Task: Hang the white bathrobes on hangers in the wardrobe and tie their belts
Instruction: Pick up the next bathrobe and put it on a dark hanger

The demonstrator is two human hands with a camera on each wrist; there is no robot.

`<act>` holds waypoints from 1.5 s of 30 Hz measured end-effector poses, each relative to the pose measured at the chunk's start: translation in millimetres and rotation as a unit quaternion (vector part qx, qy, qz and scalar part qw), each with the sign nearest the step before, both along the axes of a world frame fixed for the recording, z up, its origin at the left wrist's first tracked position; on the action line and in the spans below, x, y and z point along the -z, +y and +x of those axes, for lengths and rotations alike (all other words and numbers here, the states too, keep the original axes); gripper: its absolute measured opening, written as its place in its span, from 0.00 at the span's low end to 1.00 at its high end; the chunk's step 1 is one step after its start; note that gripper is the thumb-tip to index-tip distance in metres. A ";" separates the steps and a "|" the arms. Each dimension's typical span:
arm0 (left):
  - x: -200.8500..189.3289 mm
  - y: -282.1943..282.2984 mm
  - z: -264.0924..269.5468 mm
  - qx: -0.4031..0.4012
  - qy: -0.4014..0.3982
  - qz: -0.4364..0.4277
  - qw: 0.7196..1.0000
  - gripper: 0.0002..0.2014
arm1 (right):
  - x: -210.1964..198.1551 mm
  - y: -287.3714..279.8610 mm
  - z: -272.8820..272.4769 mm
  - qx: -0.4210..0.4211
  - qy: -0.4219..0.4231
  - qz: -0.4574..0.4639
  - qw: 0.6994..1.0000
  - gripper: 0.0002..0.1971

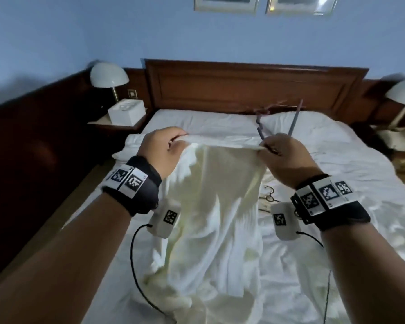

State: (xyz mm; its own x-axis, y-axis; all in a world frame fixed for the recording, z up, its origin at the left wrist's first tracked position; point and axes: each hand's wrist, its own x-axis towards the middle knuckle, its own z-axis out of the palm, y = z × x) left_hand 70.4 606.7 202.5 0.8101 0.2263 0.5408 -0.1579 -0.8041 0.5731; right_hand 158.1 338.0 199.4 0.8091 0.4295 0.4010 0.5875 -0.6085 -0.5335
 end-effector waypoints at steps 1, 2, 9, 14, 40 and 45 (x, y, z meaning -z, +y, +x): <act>-0.6 -10.2 -4.2 -0.007 -0.007 -0.005 1.000 0.06 | 2.3 -7.6 -3.3 0.008 -0.004 -0.027 1.000 0.10; -2.0 -21.1 -8.4 -0.009 -0.012 -0.011 1.000 0.06 | 6.5 -15.1 -7.2 0.018 -0.006 -0.037 0.999 0.10; -15.4 -86.2 -41.7 0.065 0.031 -0.032 0.997 0.22 | 17.5 -78.8 -28.9 0.055 0.006 0.028 0.998 0.06; -0.3 -125.6 -61.6 0.051 0.060 -0.040 0.996 0.06 | 37.7 -105.9 -59.6 -0.028 -0.004 0.025 0.999 0.05; 131.2 -241.2 -146.2 -0.043 0.143 -0.062 0.987 0.17 | 114.3 -166.0 -140.2 -0.194 0.103 0.085 0.972 0.17; 129.0 -231.0 -134.9 -0.049 0.221 -0.398 0.889 0.13 | 121.1 -158.8 -153.4 -0.255 0.072 0.026 0.964 0.15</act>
